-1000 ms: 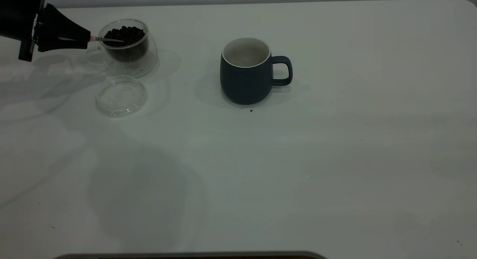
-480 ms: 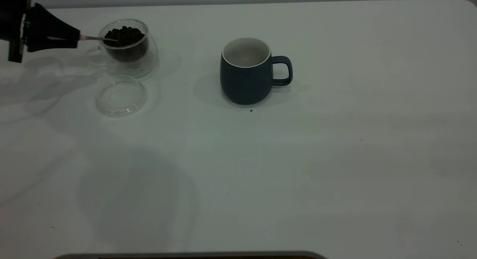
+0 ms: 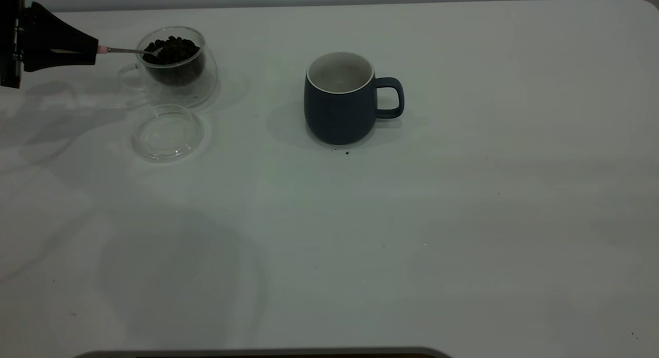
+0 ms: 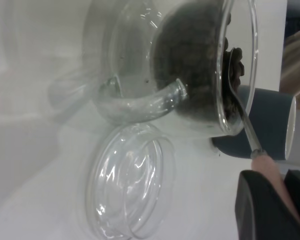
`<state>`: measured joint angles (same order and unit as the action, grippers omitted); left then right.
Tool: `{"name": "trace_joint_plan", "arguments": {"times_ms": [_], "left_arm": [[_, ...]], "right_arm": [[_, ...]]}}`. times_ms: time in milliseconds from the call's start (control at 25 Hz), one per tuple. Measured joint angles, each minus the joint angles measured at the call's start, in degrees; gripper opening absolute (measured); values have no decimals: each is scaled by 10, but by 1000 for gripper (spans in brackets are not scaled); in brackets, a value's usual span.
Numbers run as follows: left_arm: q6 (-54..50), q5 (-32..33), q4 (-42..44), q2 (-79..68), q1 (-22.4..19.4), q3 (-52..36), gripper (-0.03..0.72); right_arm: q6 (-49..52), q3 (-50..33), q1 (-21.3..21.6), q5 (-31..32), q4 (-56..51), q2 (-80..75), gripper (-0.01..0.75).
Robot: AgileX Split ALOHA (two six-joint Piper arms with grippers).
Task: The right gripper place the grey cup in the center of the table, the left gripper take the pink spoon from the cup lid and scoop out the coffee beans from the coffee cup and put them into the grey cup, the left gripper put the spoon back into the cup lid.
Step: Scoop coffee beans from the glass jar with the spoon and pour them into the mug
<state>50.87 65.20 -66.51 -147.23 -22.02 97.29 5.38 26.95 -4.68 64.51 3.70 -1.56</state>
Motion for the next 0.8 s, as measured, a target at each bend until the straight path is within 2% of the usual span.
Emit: {"name": "trace_joint_plan", "arguments": {"times_ms": [400,800], "left_arm": [[15,8,-3,0,0,0,115],[15,8,-45,0,0,0,115]], "right_arm": [[0,0,0,0,0,0,455],[0,0,0,0,0,0,455]]}}
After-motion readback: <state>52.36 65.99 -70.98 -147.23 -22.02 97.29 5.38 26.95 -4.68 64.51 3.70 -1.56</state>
